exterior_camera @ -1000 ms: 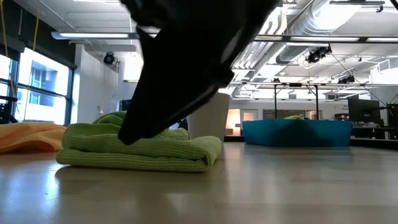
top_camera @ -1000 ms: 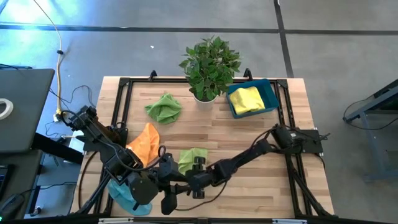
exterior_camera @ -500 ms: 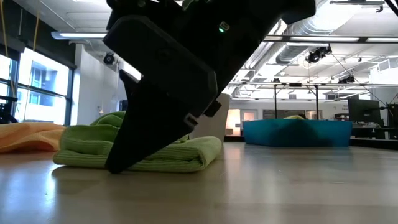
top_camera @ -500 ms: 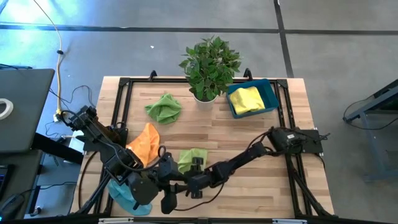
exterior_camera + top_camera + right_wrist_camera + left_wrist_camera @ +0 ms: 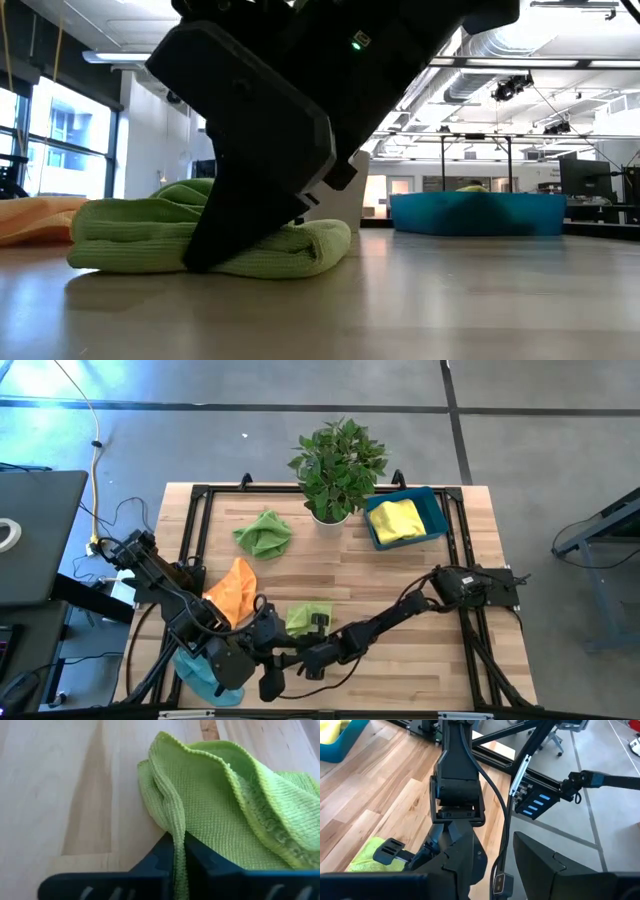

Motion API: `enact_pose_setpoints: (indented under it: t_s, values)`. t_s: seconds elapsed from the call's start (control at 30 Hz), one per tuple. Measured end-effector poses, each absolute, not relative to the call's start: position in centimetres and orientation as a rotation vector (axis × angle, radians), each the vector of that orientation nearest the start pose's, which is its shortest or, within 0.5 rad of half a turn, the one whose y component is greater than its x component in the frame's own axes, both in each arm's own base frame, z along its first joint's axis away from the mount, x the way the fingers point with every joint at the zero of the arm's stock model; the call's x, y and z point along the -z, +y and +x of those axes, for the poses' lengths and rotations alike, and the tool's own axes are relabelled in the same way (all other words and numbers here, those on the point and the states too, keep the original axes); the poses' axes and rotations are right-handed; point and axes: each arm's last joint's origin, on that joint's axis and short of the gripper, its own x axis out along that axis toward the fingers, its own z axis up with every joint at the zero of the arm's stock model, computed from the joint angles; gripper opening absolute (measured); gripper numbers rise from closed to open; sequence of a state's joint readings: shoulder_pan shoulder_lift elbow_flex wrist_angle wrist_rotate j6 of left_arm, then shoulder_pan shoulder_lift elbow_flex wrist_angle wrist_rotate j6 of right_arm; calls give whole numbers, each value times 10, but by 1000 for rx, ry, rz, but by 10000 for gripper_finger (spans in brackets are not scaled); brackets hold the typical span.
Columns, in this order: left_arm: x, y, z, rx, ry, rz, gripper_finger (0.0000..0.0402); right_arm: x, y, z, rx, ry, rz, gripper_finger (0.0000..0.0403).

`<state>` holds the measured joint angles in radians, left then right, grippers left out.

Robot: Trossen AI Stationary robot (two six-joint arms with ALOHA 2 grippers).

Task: Sort microfiber towel by color & place in baskets
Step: Stack the light green towel on top of the yellow towel into the blue bin

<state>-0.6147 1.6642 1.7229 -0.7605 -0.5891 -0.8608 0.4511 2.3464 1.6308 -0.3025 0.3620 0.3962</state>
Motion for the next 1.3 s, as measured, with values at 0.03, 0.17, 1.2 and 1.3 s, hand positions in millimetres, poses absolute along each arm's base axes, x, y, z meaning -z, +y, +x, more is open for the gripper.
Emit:
enact_pose_setpoints:
  t_s: [0.03, 0.17, 1.2, 1.3]
  values:
    - [-381, -192, 300, -219, 537, -439, 129, -97, 199, 435, 97, 932, -17, 15]
    - [-381, -192, 300, -220, 539, -438, 129, -119, 197, 429, 14, 988, 55, 4]
    - [-381, -152, 323, -238, 570, -303, 129, -361, 66, 255, 188, 1308, 229, 0]
    - [-380, -138, 330, -225, 592, -286, 129, -369, 49, 240, 454, 1238, 132, 0]
